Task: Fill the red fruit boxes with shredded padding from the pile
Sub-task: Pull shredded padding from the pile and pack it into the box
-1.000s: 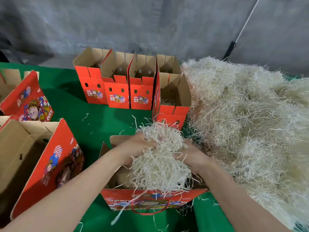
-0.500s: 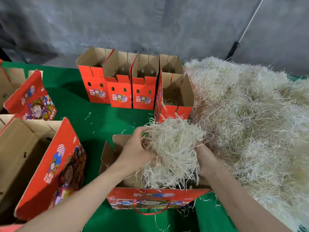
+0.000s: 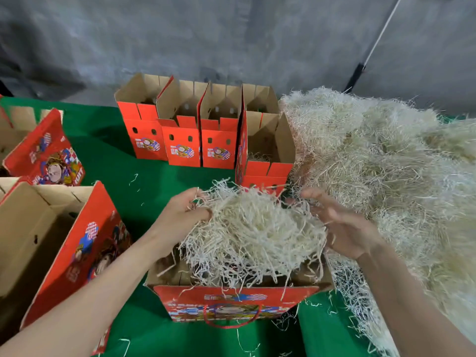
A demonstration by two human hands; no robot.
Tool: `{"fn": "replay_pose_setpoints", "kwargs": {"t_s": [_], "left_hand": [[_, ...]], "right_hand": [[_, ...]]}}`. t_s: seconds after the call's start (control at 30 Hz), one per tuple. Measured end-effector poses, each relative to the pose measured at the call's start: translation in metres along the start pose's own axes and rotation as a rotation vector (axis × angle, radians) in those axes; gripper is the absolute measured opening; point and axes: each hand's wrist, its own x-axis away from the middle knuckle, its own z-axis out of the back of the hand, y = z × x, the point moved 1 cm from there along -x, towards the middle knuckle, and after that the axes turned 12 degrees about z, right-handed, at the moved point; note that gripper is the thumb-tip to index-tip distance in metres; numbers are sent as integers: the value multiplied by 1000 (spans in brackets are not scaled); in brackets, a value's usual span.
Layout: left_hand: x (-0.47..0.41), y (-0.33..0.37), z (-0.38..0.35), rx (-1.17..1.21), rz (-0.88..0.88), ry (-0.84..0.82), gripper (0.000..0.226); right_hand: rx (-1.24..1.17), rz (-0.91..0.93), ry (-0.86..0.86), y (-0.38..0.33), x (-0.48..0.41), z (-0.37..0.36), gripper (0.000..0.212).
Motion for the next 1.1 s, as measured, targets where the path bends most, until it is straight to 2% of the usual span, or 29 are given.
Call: {"fn": "replay_pose_setpoints", "kwargs": {"t_s": [0.07,0.13,0.17,0.2,0.27,0.33,0.37,0.43,0.5,0.6,0.63,0.7,0.8,0.87,0.93,1.0,1.1], "left_hand": [[3,3,-11,7,-17,-46,33],[8,11,-24,32,-29,-176,27],[12,14,-30,20,-12,-277,30],[17,16,-32,-4,21,-389,38],[22,13,-32,-90,63,-531,72],[17,6,-22,-170,83,-452,104],[16,4,-13,-150,109,-371,107],[17,3,4,-67,130,-301,100],[18,2,17,-61,117,-346,80],[18,-2,27,-56,122,-366,52],[19,-2,29,-36,137,-359,52],[22,-3,34,-12,147,-344,66],[27,-6,36,55,178,-317,83],[27,-10,31,145,275,-353,93],[29,-6,18,137,332,-375,112],[29,-4,3,26,313,-403,120],[26,-1,-16,-20,309,-418,118]], "right_hand": [[121,-80,21,9,-4,-18,52],[372,-175,101,28,-15,-35,66],[399,-181,95,36,-21,-44,67],[394,-165,113,43,-26,-50,63],[333,-161,233,42,-29,-55,54],[312,-148,389,30,-27,-49,37],[316,-147,442,26,-24,-43,32],[346,-170,483,19,-16,-33,36],[408,-199,509,17,-9,-24,38],[474,-213,538,16,-6,-21,23],[437,-216,553,14,-5,-22,19],[313,-194,545,8,-3,-29,20],[303,-107,503,3,-5,-40,6],[359,-78,454,7,-10,-46,11],[345,-125,348,18,-13,-51,44],[306,-150,321,33,-21,-56,64],[136,-155,330,43,-34,-57,60]]}}
